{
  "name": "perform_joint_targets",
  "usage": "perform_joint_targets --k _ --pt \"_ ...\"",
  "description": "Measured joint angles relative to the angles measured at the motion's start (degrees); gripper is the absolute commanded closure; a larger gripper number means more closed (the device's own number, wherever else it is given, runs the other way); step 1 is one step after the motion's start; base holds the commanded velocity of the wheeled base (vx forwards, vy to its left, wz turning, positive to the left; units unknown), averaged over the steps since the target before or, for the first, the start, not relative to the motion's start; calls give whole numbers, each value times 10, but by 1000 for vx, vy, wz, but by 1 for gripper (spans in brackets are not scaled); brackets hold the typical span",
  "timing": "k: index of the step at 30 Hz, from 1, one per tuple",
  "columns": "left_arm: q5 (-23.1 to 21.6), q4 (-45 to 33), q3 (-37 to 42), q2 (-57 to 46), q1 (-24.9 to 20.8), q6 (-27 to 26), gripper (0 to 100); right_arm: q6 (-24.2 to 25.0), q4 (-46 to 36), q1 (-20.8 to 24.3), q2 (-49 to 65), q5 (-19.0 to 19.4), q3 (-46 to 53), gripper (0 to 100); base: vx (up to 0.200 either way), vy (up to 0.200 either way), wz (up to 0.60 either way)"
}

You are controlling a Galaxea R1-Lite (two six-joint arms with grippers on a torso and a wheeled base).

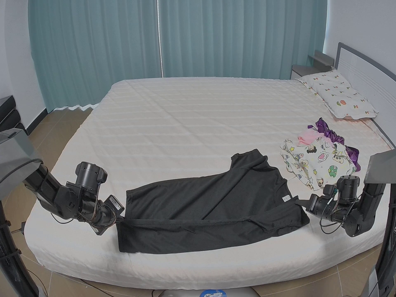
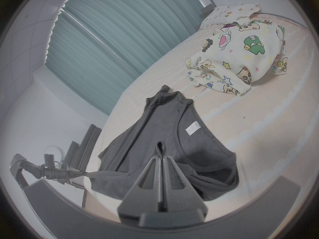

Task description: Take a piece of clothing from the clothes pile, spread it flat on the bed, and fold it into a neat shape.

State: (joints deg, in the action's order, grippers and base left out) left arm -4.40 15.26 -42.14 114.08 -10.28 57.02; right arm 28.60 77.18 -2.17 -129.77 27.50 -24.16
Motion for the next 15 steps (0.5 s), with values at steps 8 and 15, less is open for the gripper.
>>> perform_joint_targets --k 8,15 --pt "-3 -41 24 -46 0 -35 100 -1 48 -42 36 81 49 100 0 0 0" --pt "-27 -112 28 -75 1 -89 100 -13 52 -62 60 142 80 100 0 0 0"
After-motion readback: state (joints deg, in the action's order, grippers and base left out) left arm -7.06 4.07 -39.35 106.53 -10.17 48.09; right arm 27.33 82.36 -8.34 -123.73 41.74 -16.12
